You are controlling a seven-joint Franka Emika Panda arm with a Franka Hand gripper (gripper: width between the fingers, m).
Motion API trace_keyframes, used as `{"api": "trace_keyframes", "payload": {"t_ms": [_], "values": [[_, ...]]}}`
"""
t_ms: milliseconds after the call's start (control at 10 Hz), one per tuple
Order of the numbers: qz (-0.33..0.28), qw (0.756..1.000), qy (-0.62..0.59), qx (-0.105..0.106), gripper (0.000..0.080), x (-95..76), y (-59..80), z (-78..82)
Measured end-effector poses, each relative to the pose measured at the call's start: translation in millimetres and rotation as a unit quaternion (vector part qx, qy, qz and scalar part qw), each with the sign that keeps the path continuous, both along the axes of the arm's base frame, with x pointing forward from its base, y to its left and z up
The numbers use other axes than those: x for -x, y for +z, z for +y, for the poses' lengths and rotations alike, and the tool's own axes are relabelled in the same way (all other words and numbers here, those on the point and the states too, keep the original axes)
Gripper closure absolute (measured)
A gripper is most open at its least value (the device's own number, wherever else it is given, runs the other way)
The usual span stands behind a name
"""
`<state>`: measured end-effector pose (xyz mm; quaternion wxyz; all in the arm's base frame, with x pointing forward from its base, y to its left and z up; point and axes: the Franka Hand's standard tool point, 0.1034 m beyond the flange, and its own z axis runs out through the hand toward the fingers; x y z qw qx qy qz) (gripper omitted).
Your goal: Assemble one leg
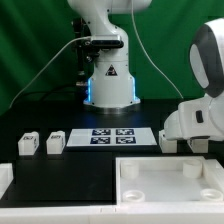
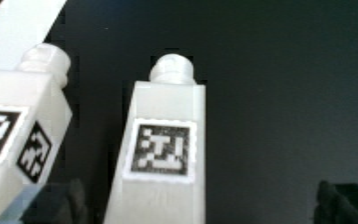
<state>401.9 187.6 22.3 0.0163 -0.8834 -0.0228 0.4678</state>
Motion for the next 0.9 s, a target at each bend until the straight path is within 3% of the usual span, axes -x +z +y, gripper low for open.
{"api": "trace_keyframes", "payload": {"t_ms": [400,800,900], "values": [[0.013,1.000,0.009,0.005,0.0150,26.0,-13.9,2.5],[0.015,1.000,0.010,0.006,0.0150,30.8,-16.4,2.3],[0.015,1.000,0.010,0.006,0.0248,30.8,-16.4,2.3]]}}
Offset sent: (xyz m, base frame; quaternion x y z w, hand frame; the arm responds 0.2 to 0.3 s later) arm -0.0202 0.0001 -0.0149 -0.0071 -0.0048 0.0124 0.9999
